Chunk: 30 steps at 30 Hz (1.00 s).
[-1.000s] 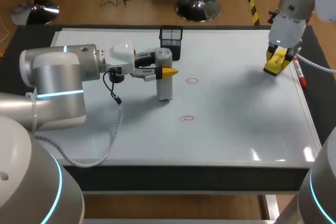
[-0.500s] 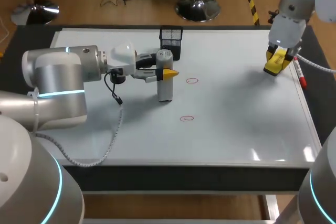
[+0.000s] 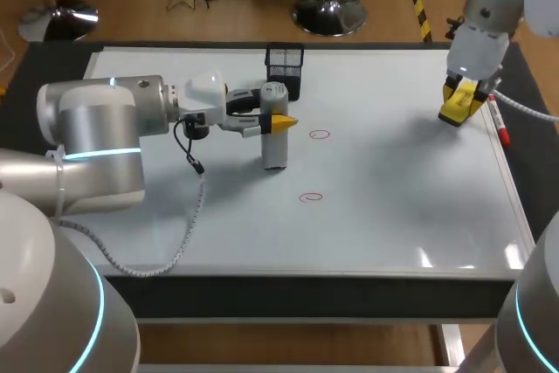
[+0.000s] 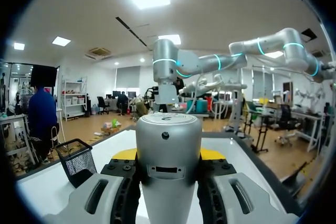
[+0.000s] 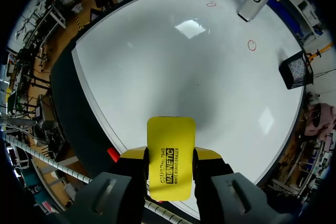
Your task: Pick up the inspection probe, press it on each red-marked spot on the whiteboard one by one, put down the probe, pick up the eraser, and wipe off all the red marks.
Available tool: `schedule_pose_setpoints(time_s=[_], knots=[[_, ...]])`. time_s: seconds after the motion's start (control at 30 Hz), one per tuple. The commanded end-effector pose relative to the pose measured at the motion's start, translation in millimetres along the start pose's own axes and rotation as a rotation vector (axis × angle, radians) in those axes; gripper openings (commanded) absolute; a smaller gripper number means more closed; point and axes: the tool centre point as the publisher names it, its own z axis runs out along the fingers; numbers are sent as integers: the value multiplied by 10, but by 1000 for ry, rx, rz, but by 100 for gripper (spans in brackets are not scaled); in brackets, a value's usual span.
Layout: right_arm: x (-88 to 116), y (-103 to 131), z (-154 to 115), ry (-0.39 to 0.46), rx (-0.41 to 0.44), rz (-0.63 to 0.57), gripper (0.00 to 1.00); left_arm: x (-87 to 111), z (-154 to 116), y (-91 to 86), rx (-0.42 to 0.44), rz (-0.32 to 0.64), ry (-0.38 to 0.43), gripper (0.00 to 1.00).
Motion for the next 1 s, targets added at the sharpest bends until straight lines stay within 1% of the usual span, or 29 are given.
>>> schedule_pose_setpoints(time_s=[0.03,0.27,0.5,0.63,0.7,1.0], knots=[[-1,-6,-8,4,2,-2,0,-10,2,7,4,3,4,0],[-1,-6,-8,4,2,-2,0,11,-31,-89,7,25,-1,0],[-1,-6,-8,4,2,-2,0,20,-233,-256,23,51,-35,0],[-1,-6,-8,4,2,-2,0,41,-396,-330,32,53,-47,0],[-1,-6,-8,4,2,-2,0,25,-506,-332,33,55,-51,0],[-1,-6,-8,4,2,-2,0,110,-1068,-431,35,69,-123,0]])
